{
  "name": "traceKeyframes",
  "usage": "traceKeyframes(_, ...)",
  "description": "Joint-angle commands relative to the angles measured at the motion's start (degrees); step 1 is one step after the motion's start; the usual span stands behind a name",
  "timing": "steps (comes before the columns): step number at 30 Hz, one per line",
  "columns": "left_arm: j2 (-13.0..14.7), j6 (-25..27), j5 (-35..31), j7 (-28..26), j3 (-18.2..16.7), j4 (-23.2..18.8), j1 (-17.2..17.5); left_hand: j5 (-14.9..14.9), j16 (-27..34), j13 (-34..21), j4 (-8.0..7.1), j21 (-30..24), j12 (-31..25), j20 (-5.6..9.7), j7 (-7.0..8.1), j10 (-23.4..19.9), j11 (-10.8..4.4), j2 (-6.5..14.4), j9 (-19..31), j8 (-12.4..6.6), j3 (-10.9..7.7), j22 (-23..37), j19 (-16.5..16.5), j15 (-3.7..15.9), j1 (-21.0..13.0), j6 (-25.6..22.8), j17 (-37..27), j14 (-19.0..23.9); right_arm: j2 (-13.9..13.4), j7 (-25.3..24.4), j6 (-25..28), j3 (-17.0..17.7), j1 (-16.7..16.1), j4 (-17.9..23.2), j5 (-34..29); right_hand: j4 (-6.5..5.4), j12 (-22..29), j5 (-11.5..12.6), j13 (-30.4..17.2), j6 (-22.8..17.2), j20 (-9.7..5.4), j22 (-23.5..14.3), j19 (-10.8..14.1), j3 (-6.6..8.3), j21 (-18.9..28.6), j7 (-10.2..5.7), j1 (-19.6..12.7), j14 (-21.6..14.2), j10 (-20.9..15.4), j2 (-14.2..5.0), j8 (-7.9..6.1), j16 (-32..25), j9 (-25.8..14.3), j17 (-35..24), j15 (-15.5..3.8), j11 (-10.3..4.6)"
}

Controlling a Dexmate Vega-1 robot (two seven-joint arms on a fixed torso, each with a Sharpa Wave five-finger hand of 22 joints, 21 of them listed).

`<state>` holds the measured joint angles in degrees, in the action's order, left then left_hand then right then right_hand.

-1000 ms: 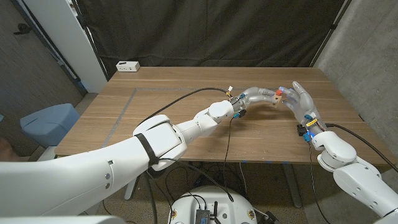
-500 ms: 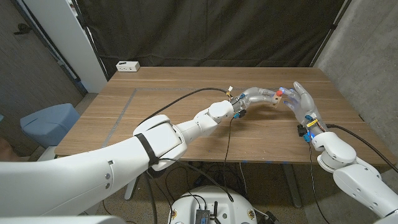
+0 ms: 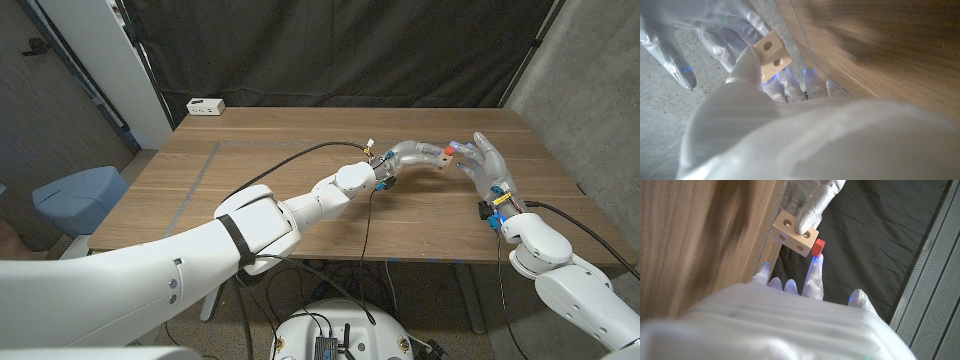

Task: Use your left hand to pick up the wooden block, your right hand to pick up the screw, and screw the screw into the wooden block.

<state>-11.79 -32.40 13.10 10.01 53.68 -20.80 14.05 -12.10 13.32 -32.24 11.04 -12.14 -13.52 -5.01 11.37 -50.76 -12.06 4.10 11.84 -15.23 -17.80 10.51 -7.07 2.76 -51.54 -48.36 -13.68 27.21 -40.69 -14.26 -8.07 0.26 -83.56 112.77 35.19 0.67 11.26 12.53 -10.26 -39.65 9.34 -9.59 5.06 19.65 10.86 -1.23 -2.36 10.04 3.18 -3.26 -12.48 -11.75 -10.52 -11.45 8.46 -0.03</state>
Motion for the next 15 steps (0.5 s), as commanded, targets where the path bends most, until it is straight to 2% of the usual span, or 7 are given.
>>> traceKeyframes(1, 0.0, 0.8, 0.2, -0.1, -0.1, 0.0, -0.2, -0.3, 0.0, -0.3, -2.43, 0.0, -0.9, -0.03, -1.72, -0.6, -0.20, 2.3, 0.2, -0.48, -2.56, 0.2, -0.5, 5.35, 1.1, -4.4, -0.3, 0.4, 0.3, -1.3, 0.6, 0.1, -0.1, 0.5, -0.5, 0.10, 0.5, 0.3, -0.1, -1.2, 0.18, -0.2, 0.7, 0.18, 0.6, 0.09, -0.1, -0.3, -0.7, -0.31, -0.46, -0.5, -0.1, 0.0, -0.24, 0.04)
traceKeyframes(15, -0.2, 2.7, 0.6, -0.2, 0.0, 0.1, -0.7, -0.3, 0.0, -0.3, -2.41, 0.0, -0.9, -0.06, -1.87, -0.5, -0.19, 2.2, 0.2, -0.56, -2.57, 0.2, -0.5, 5.35, 1.1, -4.6, -0.3, 0.5, 0.4, -1.8, 1.4, 0.0, 0.3, 0.5, -0.5, 0.19, 0.5, 0.4, -0.1, -2.7, 0.14, -0.2, 1.1, 0.20, 0.6, 0.57, -0.3, -0.9, -1.5, -0.32, -0.66, -0.6, -0.1, 0.0, -0.22, 0.23)
